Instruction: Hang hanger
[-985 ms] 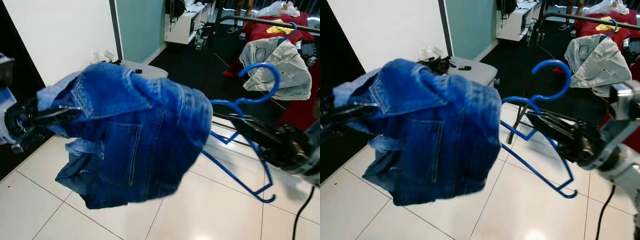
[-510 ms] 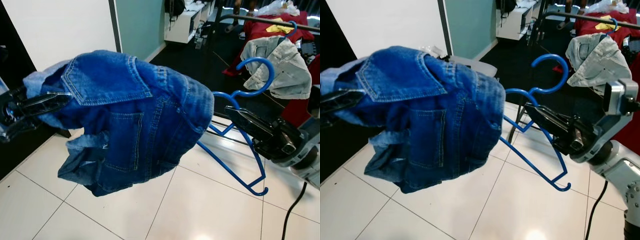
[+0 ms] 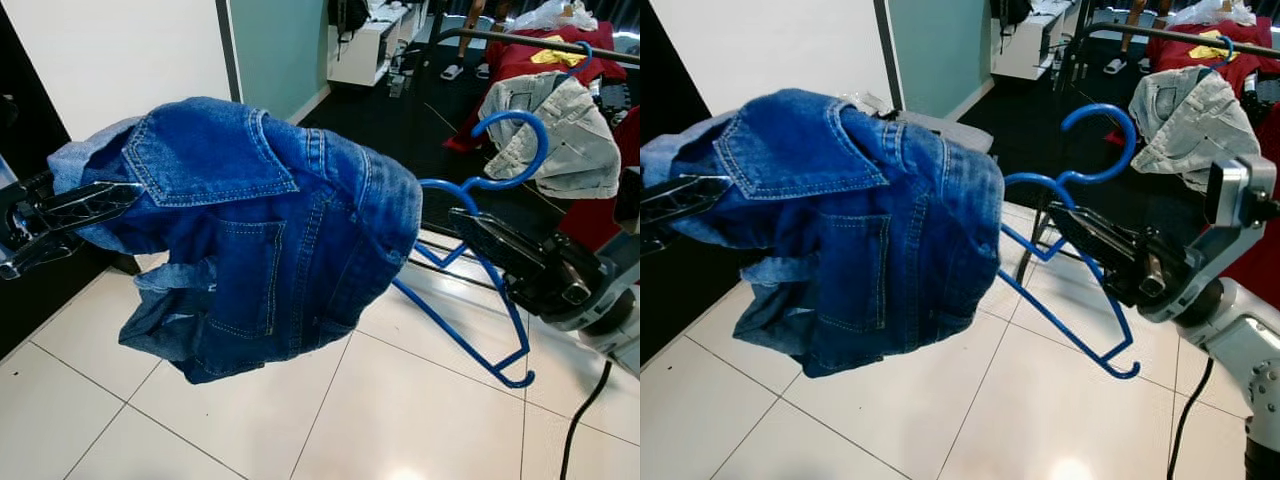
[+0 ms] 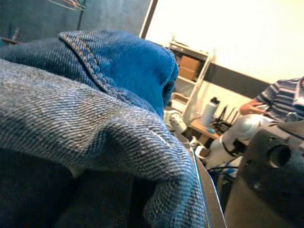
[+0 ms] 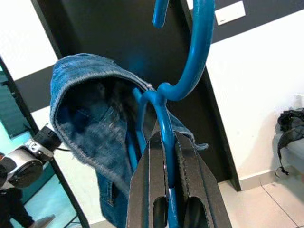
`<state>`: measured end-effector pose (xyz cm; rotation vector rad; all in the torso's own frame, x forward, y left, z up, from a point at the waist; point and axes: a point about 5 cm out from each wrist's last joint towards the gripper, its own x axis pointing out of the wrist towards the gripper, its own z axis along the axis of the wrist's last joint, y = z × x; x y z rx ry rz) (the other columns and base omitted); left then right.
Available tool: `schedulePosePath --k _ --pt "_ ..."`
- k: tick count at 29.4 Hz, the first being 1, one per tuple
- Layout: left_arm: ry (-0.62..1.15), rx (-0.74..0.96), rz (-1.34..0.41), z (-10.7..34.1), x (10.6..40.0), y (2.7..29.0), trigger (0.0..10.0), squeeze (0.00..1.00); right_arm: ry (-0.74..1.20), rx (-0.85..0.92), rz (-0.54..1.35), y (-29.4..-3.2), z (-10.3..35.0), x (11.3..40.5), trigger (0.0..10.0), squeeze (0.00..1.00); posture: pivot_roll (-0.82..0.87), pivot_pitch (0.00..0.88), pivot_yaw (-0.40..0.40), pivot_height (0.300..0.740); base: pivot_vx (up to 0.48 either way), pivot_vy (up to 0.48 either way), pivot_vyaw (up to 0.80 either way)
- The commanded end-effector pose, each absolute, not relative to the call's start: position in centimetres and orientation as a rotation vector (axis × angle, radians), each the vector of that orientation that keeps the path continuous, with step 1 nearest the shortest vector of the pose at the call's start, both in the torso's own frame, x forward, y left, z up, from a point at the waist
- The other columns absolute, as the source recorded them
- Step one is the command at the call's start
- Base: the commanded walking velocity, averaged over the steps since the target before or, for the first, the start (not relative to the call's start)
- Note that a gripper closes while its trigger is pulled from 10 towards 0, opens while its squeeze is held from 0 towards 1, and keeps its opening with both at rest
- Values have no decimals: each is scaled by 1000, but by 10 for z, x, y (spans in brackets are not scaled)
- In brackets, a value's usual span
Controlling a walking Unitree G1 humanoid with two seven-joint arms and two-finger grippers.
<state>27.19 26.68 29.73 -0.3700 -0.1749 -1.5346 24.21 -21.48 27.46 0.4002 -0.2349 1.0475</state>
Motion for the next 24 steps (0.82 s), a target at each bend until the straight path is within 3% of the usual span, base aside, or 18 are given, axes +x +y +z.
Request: schedulePosePath --k 1,7,8,9,10,11,12,13,14,15,16,17,18,19,22,24 --pt "-112 -389 -1595 294 262 267 0 0 -335 419 913 -232 286 251 10000 0 3 77 38 740 0 0 0" --pt "-24 -287 -1528 277 267 269 0 0 -354 430 878 -237 289 255 10000 0 8 77 37 740 0 0 0" --pt "10 -145 -1391 258 281 272 0 0 -358 436 889 -236 289 255 10000 0 8 76 38 740 0 0 0" --pt "10 -145 -1391 258 281 272 0 0 -358 436 889 -236 289 255 10000 0 8 76 38 740 0 0 0" --pt "-12 -2 -1175 248 303 273 0 0 -347 433 943 -230 288 252 10000 0 5 74 36 740 0 0 0" --pt "-12 -2 -1175 248 303 273 0 0 -347 433 943 -230 288 252 10000 0 5 74 36 740 0 0 0" --pt "-44 83 -1034 244 319 271 235 0 -335 428 991 -224 287 248 10000 0 5 74 36 740 0 0 0" --pt "-120 109 -939 250 331 267 2980 0 -313 420 1048 -218 284 244 10000 0 -2 74 38 740 0 0 0" --pt "-120 109 -939 250 331 267 2980 0 -313 420 1048 -218 284 244 10000 0 -2 74 38 740 0 0 0" --pt "-190 121 -879 259 339 262 4980 0 -287 408 1100 -211 281 239 10000 0 -4 71 38 740 0 0 0" --pt "-190 121 -879 259 339 262 4980 0 -287 408 1100 -211 281 239 10000 0 -4 71 38 740 0 0 0" --pt "-248 133 -858 268 345 254 9608 0 -265 400 1135 -206 279 236 10000 0 -5 69 40 740 0 0 0" --pt "-248 133 -858 268 345 254 9608 0 -265 400 1135 -206 279 236 10000 0 -5 69 40 740 0 0 0" --pt "-295 123 -879 276 347 244 8784 0 -253 398 1153 -203 276 234 10000 0 -6 64 45 740 0 0 0" --pt "-321 124 -913 281 347 235 8863 0 -250 397 1153 -201 275 235 10000 0 -9 59 50 740 0 0 0" --pt "-371 89 -1045 287 340 219 9098 0 -272 399 1120 -201 277 238 10000 0 -10 59 56 740 0 0 0"
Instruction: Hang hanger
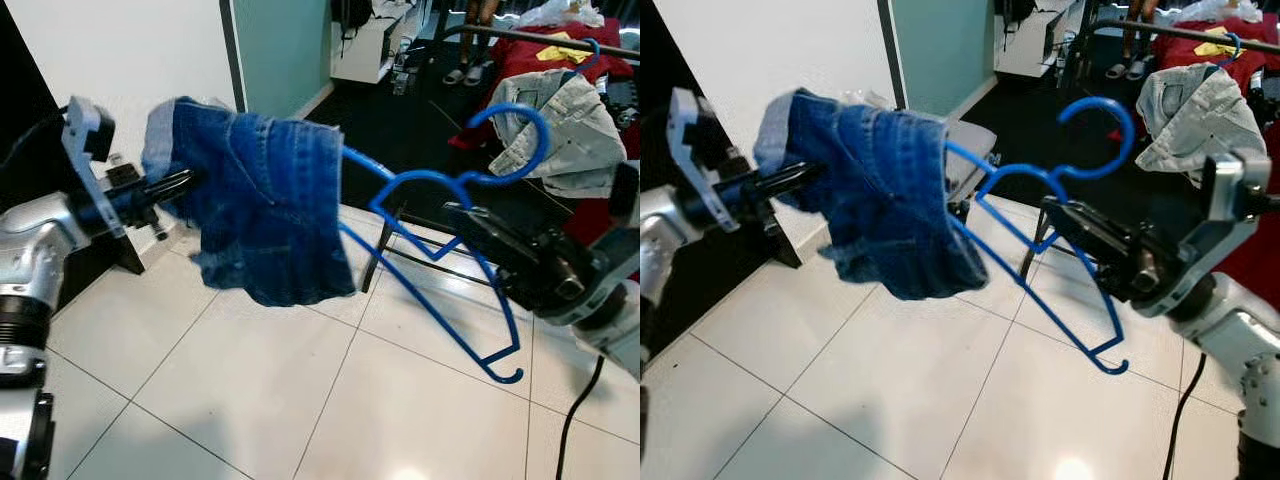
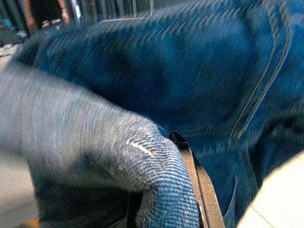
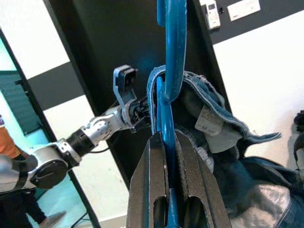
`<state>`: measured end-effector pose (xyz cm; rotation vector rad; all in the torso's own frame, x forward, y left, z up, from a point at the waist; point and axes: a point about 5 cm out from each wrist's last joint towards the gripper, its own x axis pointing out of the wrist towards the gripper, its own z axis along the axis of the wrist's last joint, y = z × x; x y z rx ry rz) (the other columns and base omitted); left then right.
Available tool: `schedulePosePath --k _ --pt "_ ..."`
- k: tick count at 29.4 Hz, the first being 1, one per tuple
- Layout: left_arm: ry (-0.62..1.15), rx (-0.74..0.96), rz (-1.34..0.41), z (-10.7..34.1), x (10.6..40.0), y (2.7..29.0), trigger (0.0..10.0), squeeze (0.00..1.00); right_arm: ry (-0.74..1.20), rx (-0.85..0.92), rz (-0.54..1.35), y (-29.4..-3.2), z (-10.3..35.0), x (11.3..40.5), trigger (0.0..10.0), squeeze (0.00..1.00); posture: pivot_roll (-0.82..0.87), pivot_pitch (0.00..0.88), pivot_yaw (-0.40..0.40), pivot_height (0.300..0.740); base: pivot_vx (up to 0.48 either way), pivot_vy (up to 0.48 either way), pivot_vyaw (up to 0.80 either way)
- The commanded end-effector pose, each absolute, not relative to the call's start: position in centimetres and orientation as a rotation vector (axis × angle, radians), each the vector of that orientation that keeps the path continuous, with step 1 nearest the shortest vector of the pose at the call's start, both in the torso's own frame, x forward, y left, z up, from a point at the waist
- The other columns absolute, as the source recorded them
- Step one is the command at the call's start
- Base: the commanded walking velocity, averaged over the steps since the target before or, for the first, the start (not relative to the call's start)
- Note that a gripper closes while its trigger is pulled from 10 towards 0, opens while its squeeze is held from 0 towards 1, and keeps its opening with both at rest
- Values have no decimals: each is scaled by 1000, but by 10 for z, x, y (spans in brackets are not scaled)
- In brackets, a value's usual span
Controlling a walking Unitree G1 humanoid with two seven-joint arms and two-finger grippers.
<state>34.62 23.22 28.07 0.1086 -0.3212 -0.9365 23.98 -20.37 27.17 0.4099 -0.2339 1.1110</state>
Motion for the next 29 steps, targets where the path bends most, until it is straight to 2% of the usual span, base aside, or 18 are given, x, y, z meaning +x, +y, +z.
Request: schedulePosePath --k 1,4,5,6,7,8,11,12,14,15,16,17,18,19,29 --pt "-371 89 -1045 287 340 219 9098 0 -272 399 1120 -201 277 238 10000 0 -10 59 56 740 0 0 0" --pt "-371 89 -1045 287 340 219 9098 0 -272 399 1120 -201 277 238 10000 0 -10 59 56 740 0 0 0" --pt "-392 77 -1104 288 336 213 8078 0 -281 396 1100 -202 277 240 10000 0 -10 60 57 740 0 0 0" --pt "-392 77 -1104 288 336 213 8078 0 -281 396 1100 -202 277 240 10000 0 -10 60 57 740 0 0 0" --pt "-415 62 -1177 287 330 209 5961 0 -295 401 1053 -205 278 245 10000 0 -7 62 54 740 0 0 0" --pt "-429 41 -1232 285 324 208 4392 0 -314 410 1008 -208 279 250 10000 0 -3 62 52 740 0 0 0" --pt "-434 31 -1263 283 320 209 4118 0 -332 419 975 -210 281 253 10000 0 -1 62 50 740 0 0 0" --pt "-419 28 -1265 279 317 212 4627 0 -352 430 945 -213 283 256 10000 0 3 63 49 740 0 0 0" --pt "-419 28 -1265 279 317 212 4627 0 -352 430 945 -213 283 256 10000 0 3 63 49 740 0 0 0" --pt "-391 40 -1252 272 315 216 6784 0 -371 442 927 -215 286 258 10000 0 6 63 47 740 0 0 0" --pt "-333 69 -1234 259 313 220 9216 149 -383 449 917 -216 288 260 10000 0 9 65 44 740 0 0 0" --pt "-294 89 -1222 250 311 221 9216 149 -390 453 913 -216 289 260 10000 0 9 66 43 740 0 0 0" --pt "-264 107 -1213 243 309 221 10000 686 -393 453 913 -217 289 260 10000 0 11 67 39 740 0 0 0" --pt "-251 131 -1181 236 308 219 10000 1000 -394 452 914 -217 289 260 10000 0 11 67 39 740 0 0 0" --pt "-274 132 -1127 234 308 216 10000 1000 -392 444 943 -214 290 259 10000 0 10 68 37 740 0 0 0"
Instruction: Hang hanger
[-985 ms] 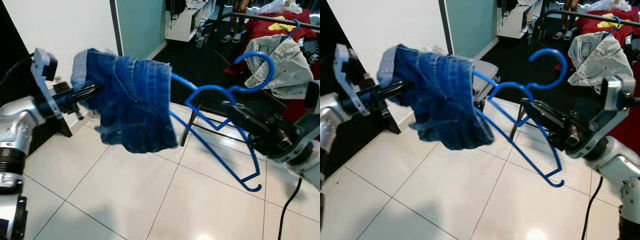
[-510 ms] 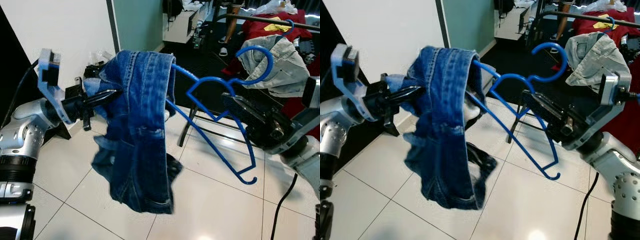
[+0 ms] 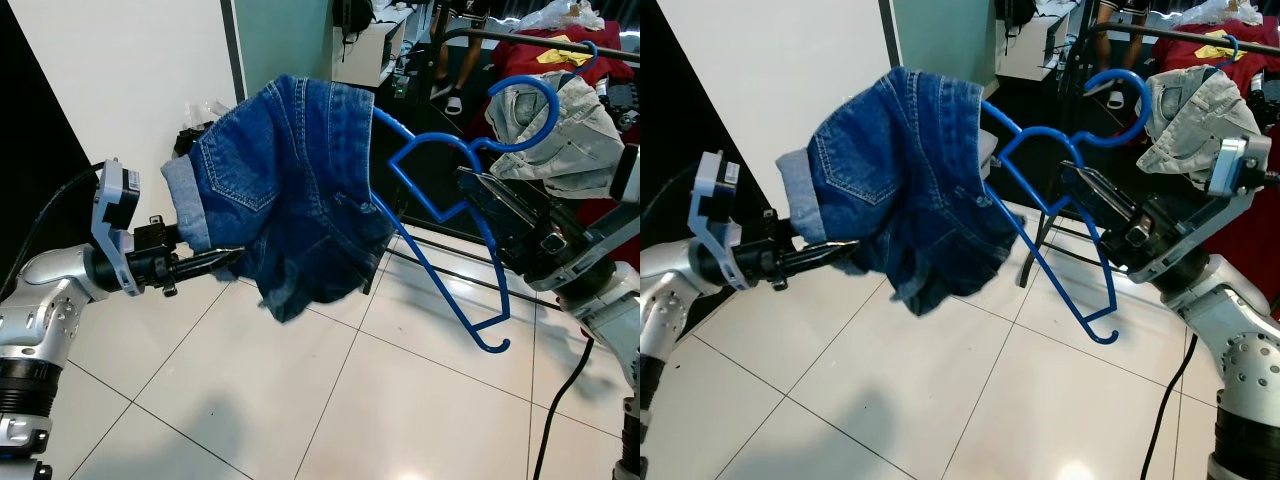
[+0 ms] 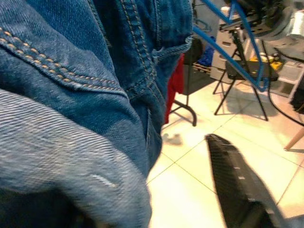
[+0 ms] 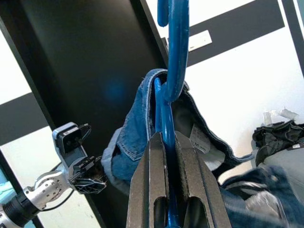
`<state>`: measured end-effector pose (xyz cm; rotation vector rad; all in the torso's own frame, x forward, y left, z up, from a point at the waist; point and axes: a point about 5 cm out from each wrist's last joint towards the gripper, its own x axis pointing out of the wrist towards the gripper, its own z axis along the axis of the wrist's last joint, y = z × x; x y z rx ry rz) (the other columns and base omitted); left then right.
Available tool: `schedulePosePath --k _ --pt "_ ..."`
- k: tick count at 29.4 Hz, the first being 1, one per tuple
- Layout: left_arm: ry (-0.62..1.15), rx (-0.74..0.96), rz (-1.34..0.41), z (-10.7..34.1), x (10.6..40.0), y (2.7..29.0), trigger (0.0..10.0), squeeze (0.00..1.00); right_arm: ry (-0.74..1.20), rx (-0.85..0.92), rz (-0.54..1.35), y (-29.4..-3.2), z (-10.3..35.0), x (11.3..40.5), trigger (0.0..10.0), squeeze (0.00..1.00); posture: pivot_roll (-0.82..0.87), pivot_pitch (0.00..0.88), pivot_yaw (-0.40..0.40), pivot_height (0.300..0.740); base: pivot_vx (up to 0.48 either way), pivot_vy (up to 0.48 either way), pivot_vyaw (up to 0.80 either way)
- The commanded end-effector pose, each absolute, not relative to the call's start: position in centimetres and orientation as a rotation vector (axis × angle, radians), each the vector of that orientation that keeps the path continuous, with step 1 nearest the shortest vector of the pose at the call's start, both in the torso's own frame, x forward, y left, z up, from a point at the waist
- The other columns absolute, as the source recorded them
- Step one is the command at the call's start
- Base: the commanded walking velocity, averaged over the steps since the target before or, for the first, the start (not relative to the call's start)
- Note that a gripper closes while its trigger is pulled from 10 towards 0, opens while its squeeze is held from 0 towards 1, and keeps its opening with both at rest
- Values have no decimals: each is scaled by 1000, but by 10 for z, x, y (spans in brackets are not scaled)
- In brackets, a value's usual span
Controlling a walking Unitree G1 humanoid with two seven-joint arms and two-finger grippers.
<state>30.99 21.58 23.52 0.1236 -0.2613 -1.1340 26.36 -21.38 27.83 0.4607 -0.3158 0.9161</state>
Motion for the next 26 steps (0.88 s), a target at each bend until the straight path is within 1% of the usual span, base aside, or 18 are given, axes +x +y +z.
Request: schedulePosePath --k 1,7,8,11,12,15,16,17,18,19,20,22,23,24,25,26 --pt "-275 136 -1120 234 307 216 10000 1000 -392 443 947 -213 290 259 10000 0 10 68 37 740 0 0 0" --pt "-262 162 -1100 235 308 220 10000 1000 -393 441 953 -213 289 258 10000 0 10 69 39 740 0 0 0" --pt "-195 252 -1039 232 311 235 10000 1000 -394 437 959 -214 289 256 10000 0 10 69 40 740 0 0 0" --pt "-195 252 -1039 232 311 235 10000 1000 -394 437 959 -214 289 256 10000 0 10 69 40 740 0 0 0" --pt "-116 347 -958 228 314 252 10000 1000 -395 430 960 -214 289 256 10000 0 14 70 40 740 0 0 0" --pt "-116 347 -958 228 314 252 10000 1000 -395 430 960 -214 289 256 10000 0 14 70 40 740 0 0 0" --pt "43 493 -828 217 317 277 10000 1000 -385 421 966 -214 288 256 10000 0 15 69 33 740 0 0 0" --pt "43 493 -828 217 317 277 10000 1000 -385 421 966 -214 288 256 10000 0 15 69 33 740 0 0 0" --pt "200 616 -771 202 311 294 10000 1000 -375 415 971 -212 286 257 10000 0 17 70 32 740 0 0 0" --pt "200 616 -771 202 311 294 10000 1000 -375 415 971 -212 286 257 10000 0 17 70 32 740 0 0 0" --pt "304 663 -765 190 305 302 10000 1000 -367 413 975 -209 284 258 10000 0 17 69 30 740 0 0 0" --pt "304 663 -765 190 305 302 10000 1000 -367 413 975 -209 284 258 10000 0 17 69 30 740 0 0 0" --pt "361 679 -772 183 300 304 10000 1000 -363 413 978 -208 283 258 10000 0 17 69 30 740 0 0 0" --pt "361 679 -772 183 300 304 10000 1000 -363 413 978 -208 283 258 10000 0 17 69 30 740 0 0 0" --pt "436 730 -756 179 296 313 10000 1000 -361 412 989 -206 283 258 10000 0 15 69 27 740 0 0 0" --pt "436 730 -756 179 296 313 10000 1000 -361 412 989 -206 283 258 10000 0 15 69 27 740 0 0 0"
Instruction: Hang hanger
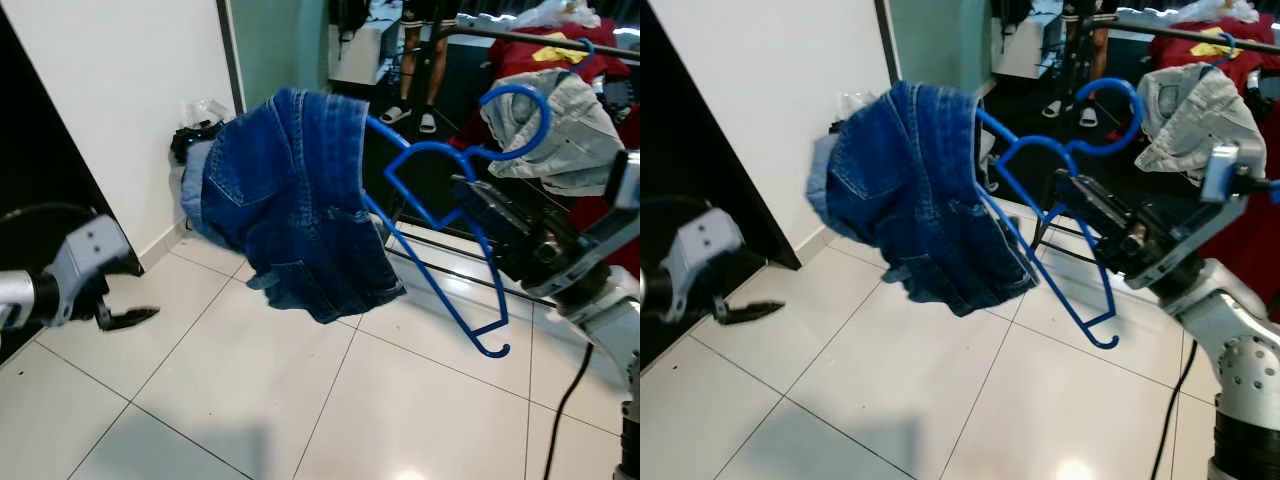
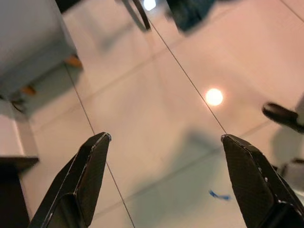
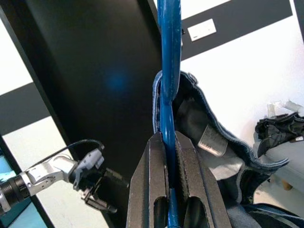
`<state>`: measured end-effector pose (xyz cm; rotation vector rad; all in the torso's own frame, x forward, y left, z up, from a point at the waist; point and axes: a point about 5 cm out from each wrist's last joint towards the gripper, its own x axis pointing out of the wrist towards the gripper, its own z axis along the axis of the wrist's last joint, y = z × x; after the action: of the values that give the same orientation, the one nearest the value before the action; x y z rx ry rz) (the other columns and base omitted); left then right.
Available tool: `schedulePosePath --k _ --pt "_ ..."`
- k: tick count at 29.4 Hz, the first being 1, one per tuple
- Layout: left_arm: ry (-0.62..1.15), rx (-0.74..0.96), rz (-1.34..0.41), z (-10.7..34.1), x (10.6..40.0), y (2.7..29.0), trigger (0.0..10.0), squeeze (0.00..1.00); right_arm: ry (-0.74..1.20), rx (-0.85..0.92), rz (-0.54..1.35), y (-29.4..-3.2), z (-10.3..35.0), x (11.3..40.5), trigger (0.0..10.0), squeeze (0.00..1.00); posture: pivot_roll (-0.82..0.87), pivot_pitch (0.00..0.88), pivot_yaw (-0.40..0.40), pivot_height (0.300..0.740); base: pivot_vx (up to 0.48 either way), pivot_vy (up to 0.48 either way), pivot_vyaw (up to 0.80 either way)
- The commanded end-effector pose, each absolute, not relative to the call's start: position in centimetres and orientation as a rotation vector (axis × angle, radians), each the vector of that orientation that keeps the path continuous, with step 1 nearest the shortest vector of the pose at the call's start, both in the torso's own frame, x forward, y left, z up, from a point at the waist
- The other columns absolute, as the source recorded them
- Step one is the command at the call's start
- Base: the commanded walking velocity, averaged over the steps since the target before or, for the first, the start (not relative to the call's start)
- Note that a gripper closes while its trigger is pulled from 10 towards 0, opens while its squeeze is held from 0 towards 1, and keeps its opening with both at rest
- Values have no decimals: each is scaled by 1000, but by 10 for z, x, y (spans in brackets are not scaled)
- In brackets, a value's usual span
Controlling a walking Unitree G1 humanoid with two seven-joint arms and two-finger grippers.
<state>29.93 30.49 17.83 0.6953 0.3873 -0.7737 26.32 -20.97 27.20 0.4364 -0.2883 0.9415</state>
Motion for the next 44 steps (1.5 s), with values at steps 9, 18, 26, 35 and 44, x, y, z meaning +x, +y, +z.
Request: schedulePosePath --k 9,18,26,35,44 --pt "352 861 -623 220 303 337 10000 1000 -324 381 1072 -206 280 248 10000 0 19 68 26 740 0 0 0" --pt "-265 688 -726 311 323 272 10000 875 -258 348 1152 -201 269 239 10000 0 25 65 31 740 0 0 0" --pt "-511 616 -867 353 318 234 10000 0 -183 260 1170 -192 254 240 10000 0 25 55 39 740 0 0 0" --pt "-475 685 -1194 375 307 214 10000 0 -134 220 1237 -184 248 241 10000 0 42 40 49 740 0 0 0" --pt "-272 641 -1458 369 299 201 10000 0 -118 189 1258 -179 244 242 10000 0 48 32 66 740 0 0 0"
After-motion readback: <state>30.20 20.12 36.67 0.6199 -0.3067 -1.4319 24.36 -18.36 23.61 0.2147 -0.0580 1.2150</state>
